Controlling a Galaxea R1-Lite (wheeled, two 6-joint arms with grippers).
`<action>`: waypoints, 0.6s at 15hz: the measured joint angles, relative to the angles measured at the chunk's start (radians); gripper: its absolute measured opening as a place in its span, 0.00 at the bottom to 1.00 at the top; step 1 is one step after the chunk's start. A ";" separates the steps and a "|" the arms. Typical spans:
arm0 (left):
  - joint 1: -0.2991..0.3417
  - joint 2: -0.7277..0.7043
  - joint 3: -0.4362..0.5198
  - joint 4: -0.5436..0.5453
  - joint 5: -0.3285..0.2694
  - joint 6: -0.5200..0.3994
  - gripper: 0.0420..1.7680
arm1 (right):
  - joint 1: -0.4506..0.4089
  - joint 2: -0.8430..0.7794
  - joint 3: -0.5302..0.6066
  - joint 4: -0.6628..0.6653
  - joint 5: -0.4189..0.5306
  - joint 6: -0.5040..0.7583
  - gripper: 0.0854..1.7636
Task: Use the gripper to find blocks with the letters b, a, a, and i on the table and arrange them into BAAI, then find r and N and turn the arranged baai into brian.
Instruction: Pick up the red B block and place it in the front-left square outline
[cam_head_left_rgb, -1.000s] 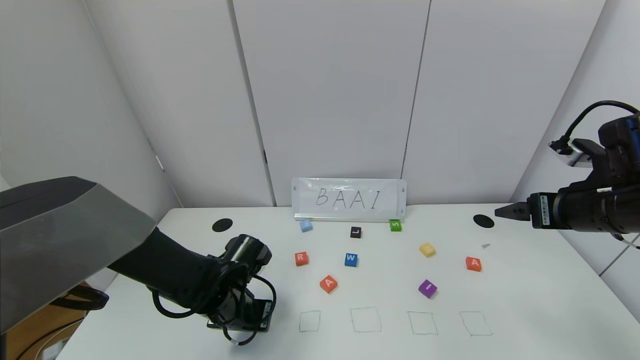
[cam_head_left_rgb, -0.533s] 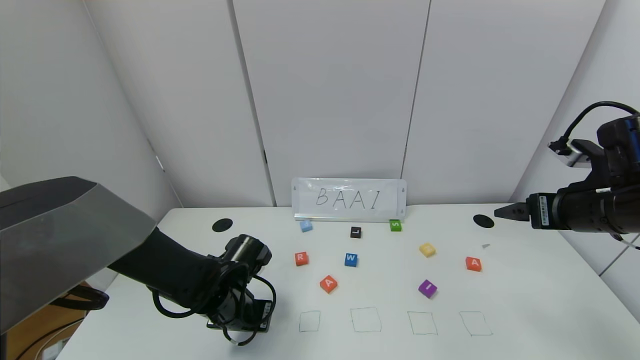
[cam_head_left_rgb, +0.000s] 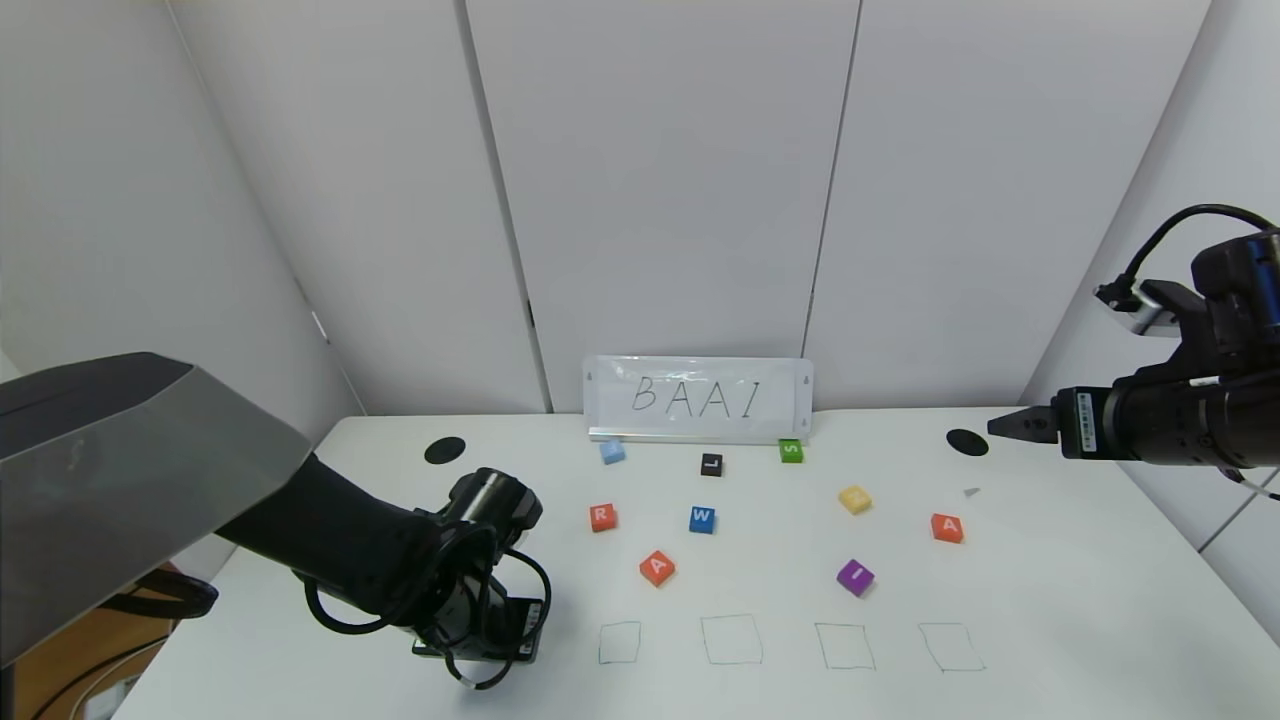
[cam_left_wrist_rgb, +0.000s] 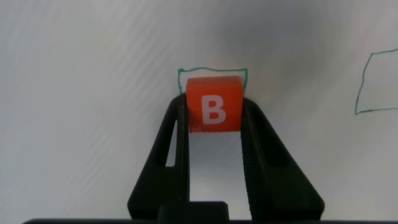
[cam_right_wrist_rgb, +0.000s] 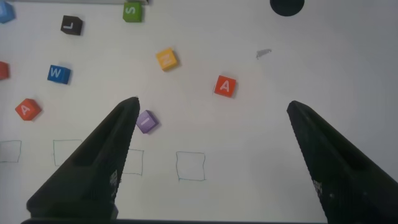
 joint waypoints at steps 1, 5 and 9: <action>0.000 0.001 0.000 -0.001 0.000 0.000 0.30 | 0.000 0.000 0.000 -0.001 0.000 0.000 0.97; 0.000 0.002 0.002 -0.003 0.001 -0.001 0.30 | 0.000 0.000 0.000 -0.001 0.000 0.001 0.97; 0.000 0.005 0.005 -0.007 0.001 0.000 0.30 | 0.000 0.000 0.000 -0.001 0.000 0.001 0.97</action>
